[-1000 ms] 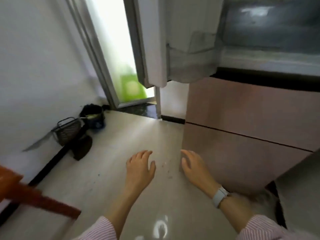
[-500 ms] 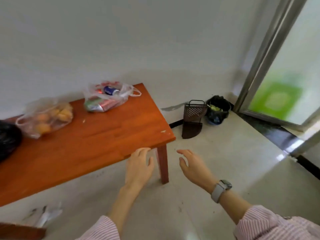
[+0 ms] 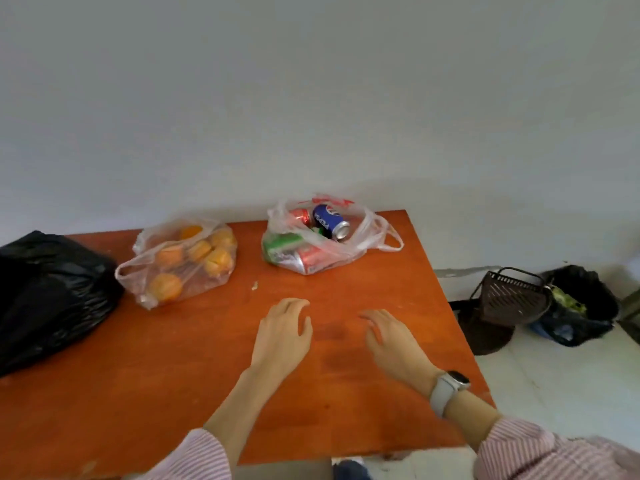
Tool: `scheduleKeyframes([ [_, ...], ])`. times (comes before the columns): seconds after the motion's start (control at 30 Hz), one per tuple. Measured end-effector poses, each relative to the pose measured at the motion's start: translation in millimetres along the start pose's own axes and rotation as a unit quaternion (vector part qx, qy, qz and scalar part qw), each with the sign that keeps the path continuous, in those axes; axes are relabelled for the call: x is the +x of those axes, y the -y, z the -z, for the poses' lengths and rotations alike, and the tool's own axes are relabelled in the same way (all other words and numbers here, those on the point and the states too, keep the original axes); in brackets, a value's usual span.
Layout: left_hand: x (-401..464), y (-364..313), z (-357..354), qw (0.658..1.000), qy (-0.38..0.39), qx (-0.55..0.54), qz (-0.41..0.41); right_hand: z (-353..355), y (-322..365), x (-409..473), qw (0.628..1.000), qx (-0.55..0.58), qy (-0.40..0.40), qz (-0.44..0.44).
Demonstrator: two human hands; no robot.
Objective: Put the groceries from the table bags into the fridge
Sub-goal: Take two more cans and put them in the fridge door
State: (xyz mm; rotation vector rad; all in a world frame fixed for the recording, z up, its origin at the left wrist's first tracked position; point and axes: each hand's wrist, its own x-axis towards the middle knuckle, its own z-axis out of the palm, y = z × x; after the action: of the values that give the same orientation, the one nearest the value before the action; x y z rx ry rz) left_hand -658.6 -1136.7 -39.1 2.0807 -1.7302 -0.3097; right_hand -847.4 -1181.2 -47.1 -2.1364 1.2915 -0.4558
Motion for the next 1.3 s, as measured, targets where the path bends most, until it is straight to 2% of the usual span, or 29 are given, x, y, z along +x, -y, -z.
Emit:
scheduleKeyframes([
  [0.13, 96, 13, -9, 0.999, 0.016, 0.038, 0.003, -2, -16, 117, 0.999, -0.024, -0.018, 0.011],
  [0.23, 158, 27, -21, 0.994, 0.054, 0.089, -0.037, -10, -26, 187, 0.997, -0.068, 0.002, 0.027],
  [0.3, 190, 37, -31, 0.985, 0.093, 0.128, -0.073, -18, -31, 221, 0.99, -0.128, 0.029, 0.044],
  [0.43, 225, 66, -53, 0.957, 0.139, 0.224, -0.118, -37, -46, 250, 0.974, -0.217, 0.066, 0.004],
  [0.53, 219, 88, -63, 0.968, 0.063, 0.228, -0.078, -51, -60, 238, 0.969, -0.243, 0.034, 0.037],
  [0.6, 202, 104, -77, 0.979, 0.022, 0.198, -0.04, -61, -72, 222, 0.965, -0.239, 0.059, 0.085],
  [0.7, 182, 122, -96, 0.983, 0.088, 0.16, 0.025, -72, -89, 206, 0.96, -0.206, 0.142, 0.126],
  [0.77, 184, 123, -98, 0.984, 0.098, 0.144, 0.039, -68, -93, 209, 0.972, -0.154, 0.15, 0.095],
  [0.83, 189, 118, -94, 0.992, 0.045, 0.114, 0.03, -62, -89, 217, 0.986, -0.103, 0.112, 0.063],
  [0.9, 194, 107, -88, 0.995, -0.052, 0.079, -0.01, -54, -83, 228, 0.993, -0.088, 0.049, 0.067],
  [0.97, 202, 95, -86, 0.989, -0.121, 0.066, -0.061, -48, -82, 241, 0.988, -0.122, -0.003, 0.089],
  [1.0, 210, 88, -87, 0.986, -0.129, 0.066, -0.083, -45, -82, 248, 0.983, -0.154, -0.019, 0.098],
  [1.07, 227, 73, -90, 0.986, -0.105, 0.074, -0.102, -39, -85, 261, 0.967, -0.232, -0.022, 0.104],
  [1.13, 243, 63, -95, 0.991, -0.043, 0.098, -0.085, -34, -92, 270, 0.957, -0.276, 0.003, 0.085],
  [1.23, 245, 70, -104, 0.988, 0.081, 0.118, -0.05, -28, -110, 271, 0.972, -0.22, 0.085, -0.02],
  [1.3, 239, 84, -110, 0.987, 0.128, 0.096, -0.019, -25, -120, 267, 0.976, -0.156, 0.129, -0.074],
])
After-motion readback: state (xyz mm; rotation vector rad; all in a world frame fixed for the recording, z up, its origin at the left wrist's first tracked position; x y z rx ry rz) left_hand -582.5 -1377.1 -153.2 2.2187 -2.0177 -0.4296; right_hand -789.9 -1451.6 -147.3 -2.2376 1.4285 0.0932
